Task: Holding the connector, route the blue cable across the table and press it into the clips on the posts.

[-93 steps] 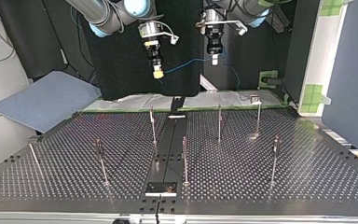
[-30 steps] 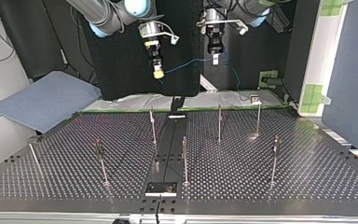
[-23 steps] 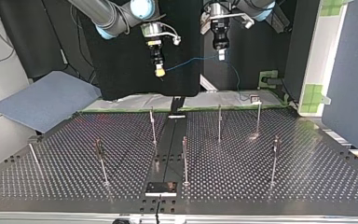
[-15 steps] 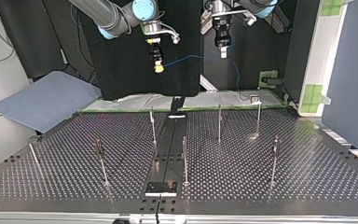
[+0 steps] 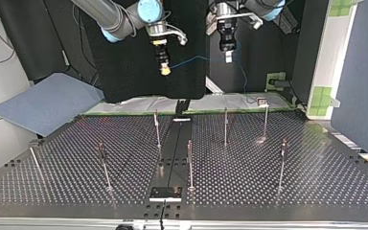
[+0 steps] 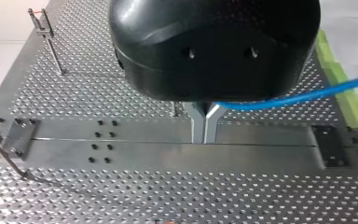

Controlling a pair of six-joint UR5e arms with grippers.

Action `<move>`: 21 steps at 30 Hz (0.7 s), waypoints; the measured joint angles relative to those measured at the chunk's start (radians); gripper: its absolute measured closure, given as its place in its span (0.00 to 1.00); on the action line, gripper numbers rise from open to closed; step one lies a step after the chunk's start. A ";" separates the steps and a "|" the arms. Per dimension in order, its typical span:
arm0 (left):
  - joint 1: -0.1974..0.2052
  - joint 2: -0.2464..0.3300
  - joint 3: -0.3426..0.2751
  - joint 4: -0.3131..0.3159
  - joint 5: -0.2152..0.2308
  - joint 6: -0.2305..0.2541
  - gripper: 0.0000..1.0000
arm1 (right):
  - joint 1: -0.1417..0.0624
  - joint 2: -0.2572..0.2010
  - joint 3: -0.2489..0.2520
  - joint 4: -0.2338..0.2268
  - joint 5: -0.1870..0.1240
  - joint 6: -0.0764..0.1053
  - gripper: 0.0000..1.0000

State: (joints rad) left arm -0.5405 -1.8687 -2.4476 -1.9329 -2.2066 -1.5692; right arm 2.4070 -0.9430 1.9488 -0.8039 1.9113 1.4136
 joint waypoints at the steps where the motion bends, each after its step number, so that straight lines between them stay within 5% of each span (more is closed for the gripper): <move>1: 0.002 0.009 0.004 -0.009 -0.001 0.002 0.98 | 0.002 -0.008 -0.008 0.008 -0.004 0.002 1.00; 10: 0.033 0.104 0.071 -0.105 -0.077 0.025 0.98 | 0.005 -0.090 -0.066 0.088 -0.041 0.026 1.00; 15: 0.043 0.158 0.100 -0.158 -0.118 0.023 0.98 | 0.004 -0.138 -0.111 0.137 -0.085 0.066 1.00; 21: 0.055 0.217 0.116 -0.217 -0.126 0.024 0.98 | 0.008 -0.202 -0.174 0.200 -0.148 0.083 1.00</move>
State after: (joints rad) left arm -0.4850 -1.6521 -2.3317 -2.1495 -2.3327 -1.5449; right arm 2.4151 -1.1446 1.7752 -0.6038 1.7636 1.4968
